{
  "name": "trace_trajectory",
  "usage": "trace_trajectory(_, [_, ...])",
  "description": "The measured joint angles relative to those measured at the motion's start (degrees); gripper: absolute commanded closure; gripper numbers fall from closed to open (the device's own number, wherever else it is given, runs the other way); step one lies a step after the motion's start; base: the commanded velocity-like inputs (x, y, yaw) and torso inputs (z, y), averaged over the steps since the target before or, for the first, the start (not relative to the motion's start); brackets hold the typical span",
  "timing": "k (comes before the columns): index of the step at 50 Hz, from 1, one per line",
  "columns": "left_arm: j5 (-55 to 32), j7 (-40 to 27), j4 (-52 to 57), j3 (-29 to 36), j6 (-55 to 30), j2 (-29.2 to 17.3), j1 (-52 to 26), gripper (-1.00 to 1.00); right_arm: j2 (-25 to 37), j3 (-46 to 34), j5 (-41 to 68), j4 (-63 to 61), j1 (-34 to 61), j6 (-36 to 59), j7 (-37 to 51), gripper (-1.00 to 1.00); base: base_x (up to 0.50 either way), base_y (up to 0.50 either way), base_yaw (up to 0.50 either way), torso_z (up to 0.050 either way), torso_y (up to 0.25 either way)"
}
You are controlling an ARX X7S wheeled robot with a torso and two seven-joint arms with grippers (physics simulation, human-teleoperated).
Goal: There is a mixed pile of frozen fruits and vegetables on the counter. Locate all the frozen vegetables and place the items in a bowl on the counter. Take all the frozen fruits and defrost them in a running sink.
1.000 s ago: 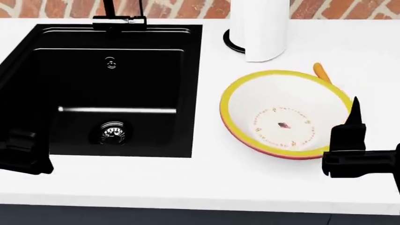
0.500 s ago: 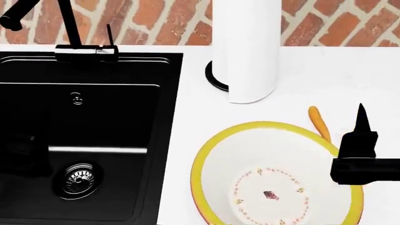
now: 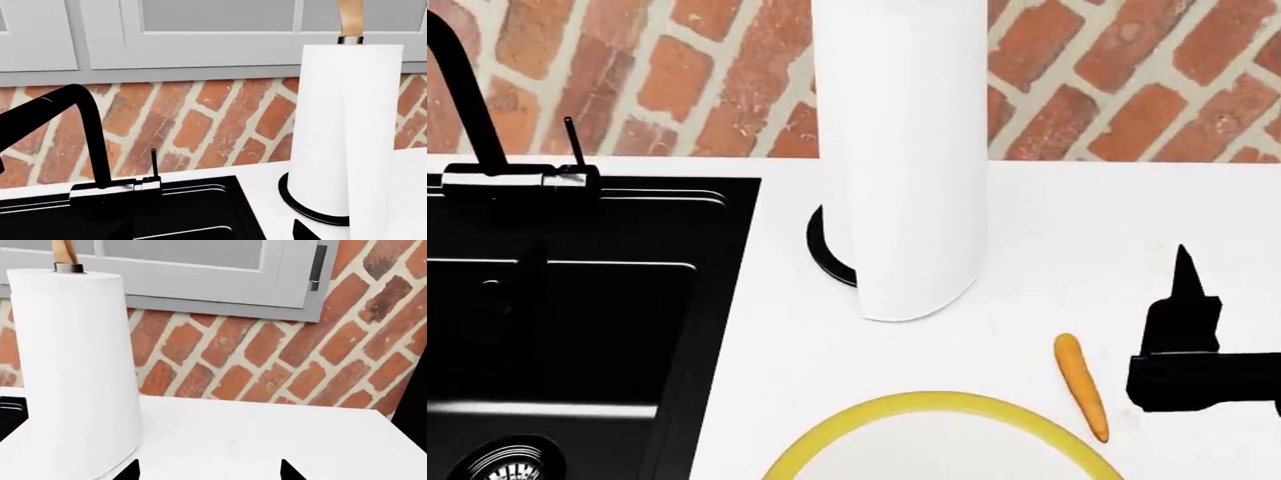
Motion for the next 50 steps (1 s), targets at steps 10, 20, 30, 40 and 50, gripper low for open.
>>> trace_trajectory(10, [-1.0, -0.3, 0.5, -0.5, -0.5, -0.3, 0.4, -1.0, 4.7, -7.7, 11.8, 9.6, 8.2, 2.8, 10.2, -1.0, 0.0, 0.0, 0.0, 0.0, 0.0])
trace_trajectory(20, [-1.8, -0.4, 0.9, -0.7, -0.9, -0.8, 0.6, -1.0, 7.9, -21.1, 20.1, 24.4, 20.1, 3.6, 14.9, -1.0, 0.0, 0.0, 0.0, 0.0, 0.0])
trace_trajectory(30, [-2.1, -0.1, 1.2, -0.9, -0.3, -1.6, 1.6, -1.0, 8.6, -38.7, 21.8, 40.2, 32.7, 2.8, 11.3, -1.0, 0.0, 0.0, 0.0, 0.0, 0.0])
trace_trajectory(40, [-2.5, 0.1, 1.5, -1.1, 0.2, -2.2, 2.3, -1.0, 6.3, -54.7, 18.8, 54.1, 41.5, -0.4, 2.4, -1.0, 0.0, 0.0, 0.0, 0.0, 0.0])
trace_trajectory(50, [-3.0, 0.2, 1.9, -1.3, 0.5, -2.7, 3.1, -1.0, 3.0, -65.7, 15.0, 65.6, 45.3, -4.1, -4.9, -1.0, 0.0, 0.0, 0.0, 0.0, 0.0])
